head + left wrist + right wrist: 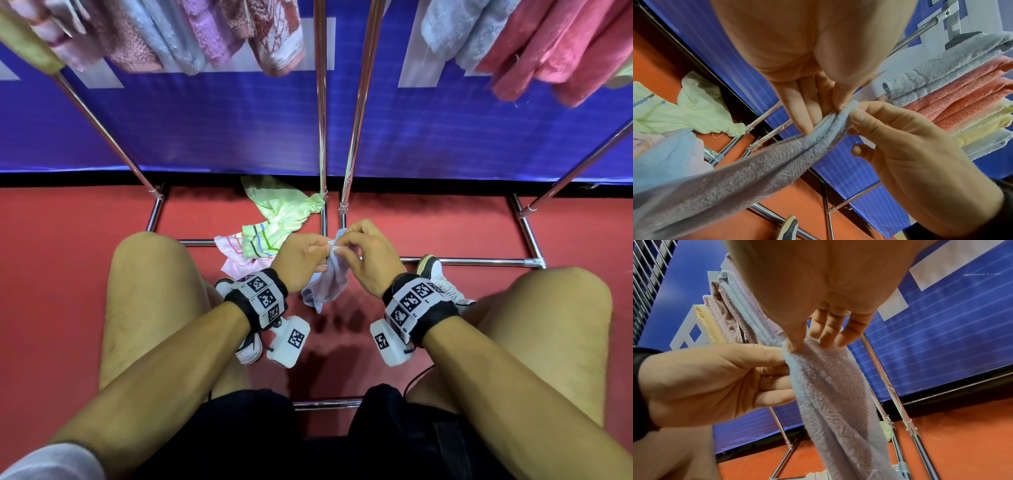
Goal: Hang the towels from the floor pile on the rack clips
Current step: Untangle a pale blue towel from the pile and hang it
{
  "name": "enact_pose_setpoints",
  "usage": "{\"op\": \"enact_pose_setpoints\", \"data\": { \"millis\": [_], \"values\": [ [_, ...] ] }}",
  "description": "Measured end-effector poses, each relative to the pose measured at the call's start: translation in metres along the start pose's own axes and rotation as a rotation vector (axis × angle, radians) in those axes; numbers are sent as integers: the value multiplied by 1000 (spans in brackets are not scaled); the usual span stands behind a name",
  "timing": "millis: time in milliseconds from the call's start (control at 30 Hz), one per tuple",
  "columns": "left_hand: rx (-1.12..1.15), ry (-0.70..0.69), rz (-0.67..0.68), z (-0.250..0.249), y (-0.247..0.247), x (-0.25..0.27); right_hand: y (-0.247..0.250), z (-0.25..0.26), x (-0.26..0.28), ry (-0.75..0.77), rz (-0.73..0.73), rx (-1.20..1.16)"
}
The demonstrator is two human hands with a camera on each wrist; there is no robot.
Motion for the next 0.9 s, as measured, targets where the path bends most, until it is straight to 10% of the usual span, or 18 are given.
{"op": "enact_pose_setpoints", "data": {
  "millis": [900],
  "values": [
    [-293, -55, 101, -5, -4, 2, 3, -13, 3, -39, -38, -33]
  ]
}}
Point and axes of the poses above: each hand's wrist, its own x-axis away from the middle knuckle, its own y-axis out of the back of the hand, z = x × y, the point moved 8 cm from there along -x, towards the middle knuckle, and after that the axes turned 10 degrees about z, right-handed, at the moved point
